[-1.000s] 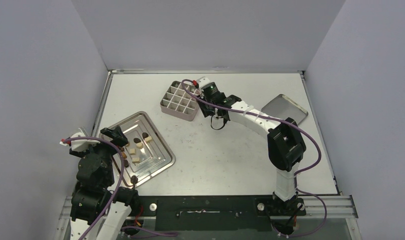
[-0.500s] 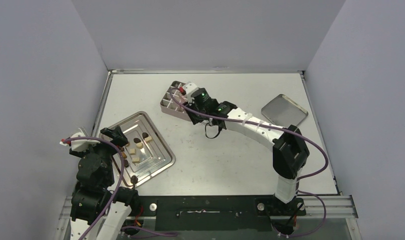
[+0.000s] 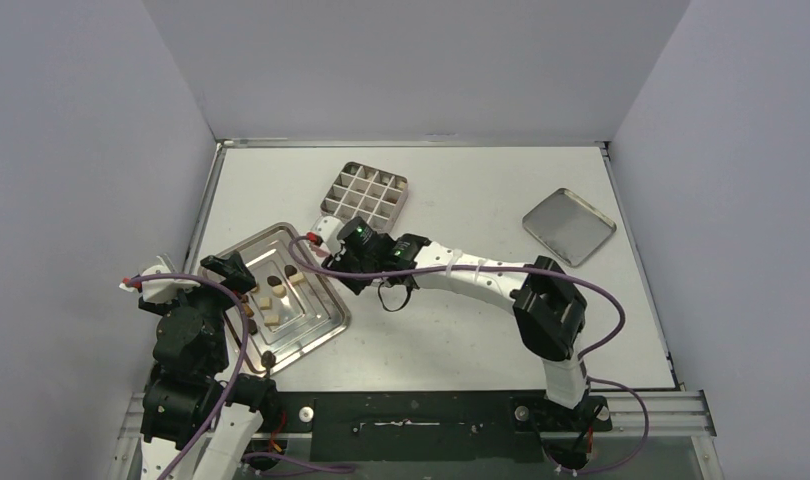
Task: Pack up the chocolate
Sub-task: Pick up the fake chocolate from the plate.
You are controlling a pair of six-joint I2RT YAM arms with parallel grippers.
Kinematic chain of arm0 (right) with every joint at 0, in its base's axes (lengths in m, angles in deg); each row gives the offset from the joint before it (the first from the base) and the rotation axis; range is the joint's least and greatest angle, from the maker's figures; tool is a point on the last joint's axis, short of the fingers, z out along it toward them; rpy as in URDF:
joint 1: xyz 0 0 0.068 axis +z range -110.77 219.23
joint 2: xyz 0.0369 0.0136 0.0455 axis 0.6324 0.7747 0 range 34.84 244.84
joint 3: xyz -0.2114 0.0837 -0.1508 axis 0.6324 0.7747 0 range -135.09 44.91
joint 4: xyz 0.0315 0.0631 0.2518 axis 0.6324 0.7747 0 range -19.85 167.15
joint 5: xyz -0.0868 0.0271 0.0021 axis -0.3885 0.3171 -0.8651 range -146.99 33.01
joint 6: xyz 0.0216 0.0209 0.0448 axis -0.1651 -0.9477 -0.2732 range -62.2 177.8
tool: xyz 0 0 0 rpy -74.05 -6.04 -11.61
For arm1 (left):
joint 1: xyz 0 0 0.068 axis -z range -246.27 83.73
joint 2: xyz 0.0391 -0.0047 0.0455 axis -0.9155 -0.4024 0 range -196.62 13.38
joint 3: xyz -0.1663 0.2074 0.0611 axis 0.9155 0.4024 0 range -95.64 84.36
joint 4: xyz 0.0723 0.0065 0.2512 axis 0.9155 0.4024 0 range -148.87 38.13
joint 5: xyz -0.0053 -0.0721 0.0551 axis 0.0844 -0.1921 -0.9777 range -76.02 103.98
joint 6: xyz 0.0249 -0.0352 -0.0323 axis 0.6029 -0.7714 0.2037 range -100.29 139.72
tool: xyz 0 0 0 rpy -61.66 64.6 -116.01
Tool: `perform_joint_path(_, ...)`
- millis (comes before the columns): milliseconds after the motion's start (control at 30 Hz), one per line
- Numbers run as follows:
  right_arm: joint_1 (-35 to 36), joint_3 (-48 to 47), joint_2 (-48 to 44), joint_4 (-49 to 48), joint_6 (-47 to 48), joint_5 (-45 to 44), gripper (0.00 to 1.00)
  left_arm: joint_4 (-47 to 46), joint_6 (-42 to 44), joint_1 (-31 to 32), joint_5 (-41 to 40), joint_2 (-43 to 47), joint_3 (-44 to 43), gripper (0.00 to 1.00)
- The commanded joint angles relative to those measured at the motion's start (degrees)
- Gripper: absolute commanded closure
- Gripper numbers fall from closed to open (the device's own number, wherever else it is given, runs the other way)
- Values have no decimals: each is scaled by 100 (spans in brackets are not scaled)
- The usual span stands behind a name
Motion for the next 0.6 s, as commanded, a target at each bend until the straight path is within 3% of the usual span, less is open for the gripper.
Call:
perform_joint_path(0,161,-417,206,-89,225,140,57,-269,41,-53,-24,36,-17,5)
perform_joint_path(567,410,-1229,1052,433,367,28,56,-270,45,-70,3,35,-7,5)
